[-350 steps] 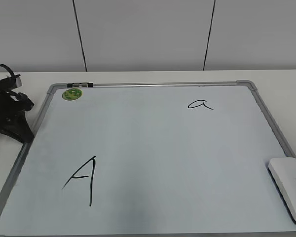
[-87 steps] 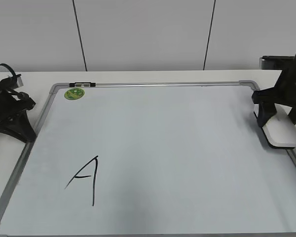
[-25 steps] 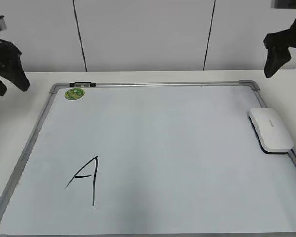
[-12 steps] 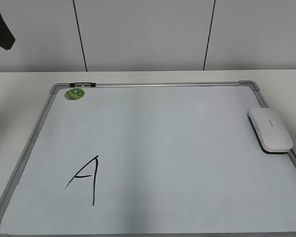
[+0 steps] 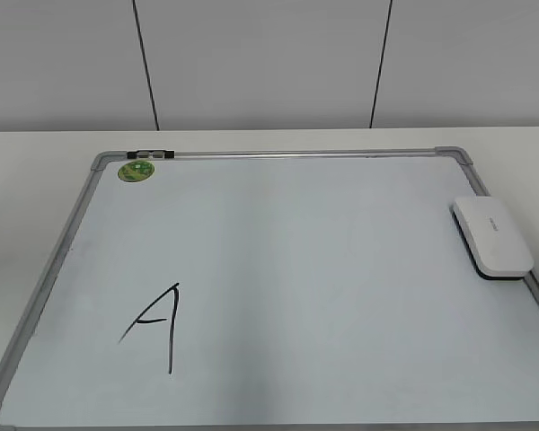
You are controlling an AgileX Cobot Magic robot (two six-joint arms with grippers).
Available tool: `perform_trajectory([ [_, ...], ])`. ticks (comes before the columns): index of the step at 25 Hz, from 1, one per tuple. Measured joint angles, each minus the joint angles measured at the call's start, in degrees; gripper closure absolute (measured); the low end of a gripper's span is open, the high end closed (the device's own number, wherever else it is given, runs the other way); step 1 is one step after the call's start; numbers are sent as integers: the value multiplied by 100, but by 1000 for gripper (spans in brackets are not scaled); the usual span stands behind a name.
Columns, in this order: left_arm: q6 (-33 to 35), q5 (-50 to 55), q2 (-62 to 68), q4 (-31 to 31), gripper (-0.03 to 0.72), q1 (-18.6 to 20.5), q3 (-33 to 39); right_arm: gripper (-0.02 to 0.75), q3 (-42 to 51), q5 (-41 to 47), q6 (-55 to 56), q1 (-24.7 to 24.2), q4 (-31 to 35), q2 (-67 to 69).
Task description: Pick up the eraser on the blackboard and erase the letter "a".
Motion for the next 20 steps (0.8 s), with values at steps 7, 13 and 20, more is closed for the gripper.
perform_trajectory([
  [7, -13, 67, -1842, 233, 206, 0, 1348, 150, 981, -185, 11, 50, -25, -1142],
  [13, -47, -3, -3351, 477, 208, 0, 2341, 150, 1866, -311, 160, 239, -25, -1526],
  [20, -80, -257, -4793, 489, 209, 0, 3360, 150, 2705, -506, 288, 239, -25, -2498],
])
